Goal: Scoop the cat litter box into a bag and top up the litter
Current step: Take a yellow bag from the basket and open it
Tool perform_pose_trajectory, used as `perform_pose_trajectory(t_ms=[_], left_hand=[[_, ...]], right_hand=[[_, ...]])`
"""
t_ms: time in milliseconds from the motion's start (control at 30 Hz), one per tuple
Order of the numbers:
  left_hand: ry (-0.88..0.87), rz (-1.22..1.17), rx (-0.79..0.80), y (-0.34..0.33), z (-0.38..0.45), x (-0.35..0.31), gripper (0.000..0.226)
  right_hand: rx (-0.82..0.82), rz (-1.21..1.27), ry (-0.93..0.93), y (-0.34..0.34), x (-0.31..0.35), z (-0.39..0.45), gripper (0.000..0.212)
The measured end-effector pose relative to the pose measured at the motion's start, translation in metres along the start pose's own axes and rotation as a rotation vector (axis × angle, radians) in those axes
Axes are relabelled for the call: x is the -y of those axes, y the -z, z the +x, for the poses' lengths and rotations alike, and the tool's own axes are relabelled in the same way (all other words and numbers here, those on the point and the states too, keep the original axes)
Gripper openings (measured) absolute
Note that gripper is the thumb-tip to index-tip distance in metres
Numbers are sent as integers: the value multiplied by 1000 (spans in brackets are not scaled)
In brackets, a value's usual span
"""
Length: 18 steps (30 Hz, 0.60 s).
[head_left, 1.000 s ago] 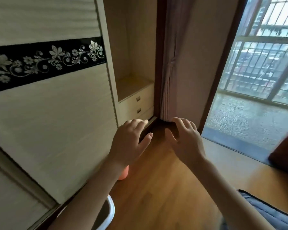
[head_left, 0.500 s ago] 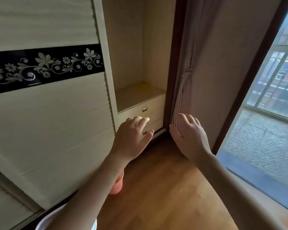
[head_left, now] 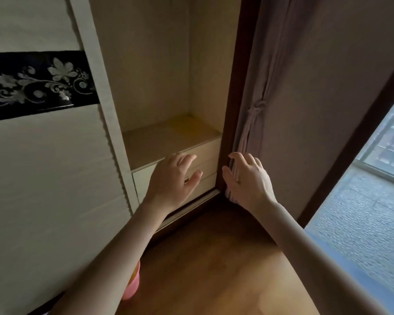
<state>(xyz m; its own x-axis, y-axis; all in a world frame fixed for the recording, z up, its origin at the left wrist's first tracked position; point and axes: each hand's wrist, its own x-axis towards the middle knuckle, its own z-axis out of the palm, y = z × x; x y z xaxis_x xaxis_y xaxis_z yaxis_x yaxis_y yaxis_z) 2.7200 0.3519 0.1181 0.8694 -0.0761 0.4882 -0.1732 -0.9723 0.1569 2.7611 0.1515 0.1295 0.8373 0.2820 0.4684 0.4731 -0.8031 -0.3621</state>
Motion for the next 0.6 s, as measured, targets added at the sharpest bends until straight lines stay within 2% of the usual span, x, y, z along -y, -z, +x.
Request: perform_pose_trajectory(t_ms=[200, 333, 600], left_hand=[[15, 37, 29, -57, 102, -3, 52], [57, 128, 95, -109, 163, -1, 60], [263, 288, 149, -206, 282, 0, 60]], right_hand=[[49, 2, 54, -25, -77, 98, 46], [91, -44, 155, -54, -136, 171, 51], [219, -78, 409, -108, -242, 317, 55]])
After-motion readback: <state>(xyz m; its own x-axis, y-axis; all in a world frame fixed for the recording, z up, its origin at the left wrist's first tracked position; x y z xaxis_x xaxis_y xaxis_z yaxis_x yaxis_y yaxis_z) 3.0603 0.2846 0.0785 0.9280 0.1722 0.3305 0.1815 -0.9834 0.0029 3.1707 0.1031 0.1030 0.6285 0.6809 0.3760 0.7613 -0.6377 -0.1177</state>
